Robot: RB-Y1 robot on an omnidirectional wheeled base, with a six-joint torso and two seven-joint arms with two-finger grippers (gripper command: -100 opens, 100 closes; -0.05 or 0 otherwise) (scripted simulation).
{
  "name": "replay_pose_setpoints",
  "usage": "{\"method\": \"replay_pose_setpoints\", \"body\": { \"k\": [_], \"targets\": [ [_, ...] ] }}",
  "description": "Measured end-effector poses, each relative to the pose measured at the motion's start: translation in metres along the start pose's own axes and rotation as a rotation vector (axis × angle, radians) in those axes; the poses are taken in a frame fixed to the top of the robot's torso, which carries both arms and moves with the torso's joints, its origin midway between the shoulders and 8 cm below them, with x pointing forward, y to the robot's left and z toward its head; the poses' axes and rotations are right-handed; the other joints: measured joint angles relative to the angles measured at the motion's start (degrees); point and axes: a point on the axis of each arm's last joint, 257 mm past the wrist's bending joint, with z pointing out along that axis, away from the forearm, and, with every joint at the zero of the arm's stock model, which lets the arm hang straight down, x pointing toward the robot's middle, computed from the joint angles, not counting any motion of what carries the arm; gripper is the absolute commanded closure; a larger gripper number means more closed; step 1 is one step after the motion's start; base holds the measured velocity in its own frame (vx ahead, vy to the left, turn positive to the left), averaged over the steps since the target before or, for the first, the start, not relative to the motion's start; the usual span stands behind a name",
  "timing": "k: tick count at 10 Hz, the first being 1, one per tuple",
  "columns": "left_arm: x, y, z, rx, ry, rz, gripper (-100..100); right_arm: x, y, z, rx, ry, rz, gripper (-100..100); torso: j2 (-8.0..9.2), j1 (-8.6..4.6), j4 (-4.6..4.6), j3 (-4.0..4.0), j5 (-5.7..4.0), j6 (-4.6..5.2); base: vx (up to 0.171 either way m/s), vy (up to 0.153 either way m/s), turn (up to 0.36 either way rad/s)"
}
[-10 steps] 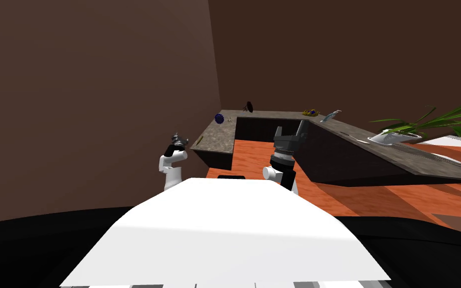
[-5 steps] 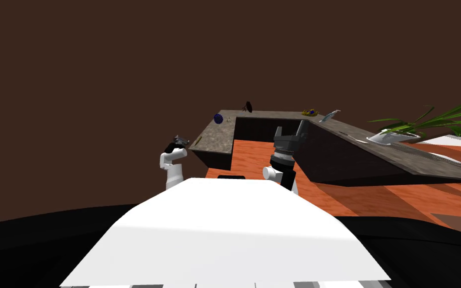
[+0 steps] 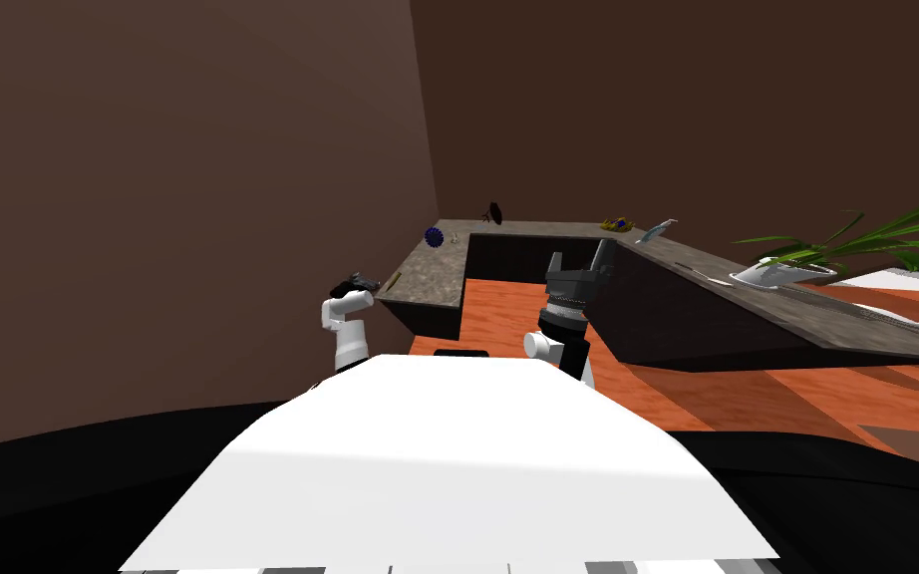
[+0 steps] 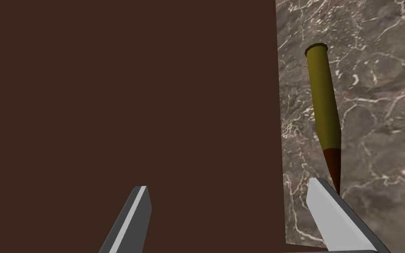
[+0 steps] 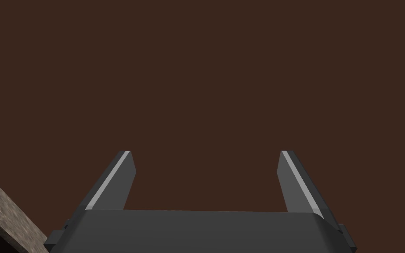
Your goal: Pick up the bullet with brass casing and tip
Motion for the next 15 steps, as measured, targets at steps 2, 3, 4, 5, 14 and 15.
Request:
{"method": "replay_pose_setpoints", "body": {
  "k": [2, 3, 4, 5, 14, 15],
  "targets": [
    [-0.005, 0.008, 0.006, -0.038, -0.036, -0.032, -100, 0.000, 0.000, 0.000, 0.000, 0.000, 0.000, 0, 0.03, 0.05, 0.01, 0.02, 0.01, 0.01, 0.011, 0.000, -0.008],
    [-0.009, 0.012, 0.008, -0.061, -0.057, -0.050, -100, 0.000, 0.000, 0.000, 0.000, 0.000, 0.000, 0, 0.04, 0.06, 0.01, 0.02, 0.01, -0.01, 0.025, 0.009, -0.010],
    [-0.010, 0.018, 0.014, -0.086, -0.080, -0.078, -100, 0.000, 0.000, 0.000, 0.000, 0.000, 0.000, 0, -0.02, 0.09, 0.00, -0.01, 0.02, 0.01, 0.025, 0.009, -0.008],
    [-0.012, 0.023, 0.016, -0.108, -0.101, -0.096, -100, 0.000, 0.000, 0.000, 0.000, 0.000, 0.000, 0, -0.01, 0.09, 0.00, -0.01, 0.02, -0.01, 0.011, 0.004, 0.001],
    [-0.021, 0.078, 0.025, -0.309, -0.288, -0.231, -100, 0.000, 0.000, 0.000, 0.000, 0.000, 0.000, 0, 0.00, 0.18, 0.00, 0.00, 0.04, -0.02, 0.025, 0.028, -0.011],
    [-0.019, 0.083, 0.026, -0.332, -0.310, -0.243, -100, 0.000, 0.000, 0.000, 0.000, 0.000, 0.000, 0, -0.05, 0.21, -0.01, -0.03, 0.04, -0.01, 0.030, 0.041, -0.014]
  ]
}}
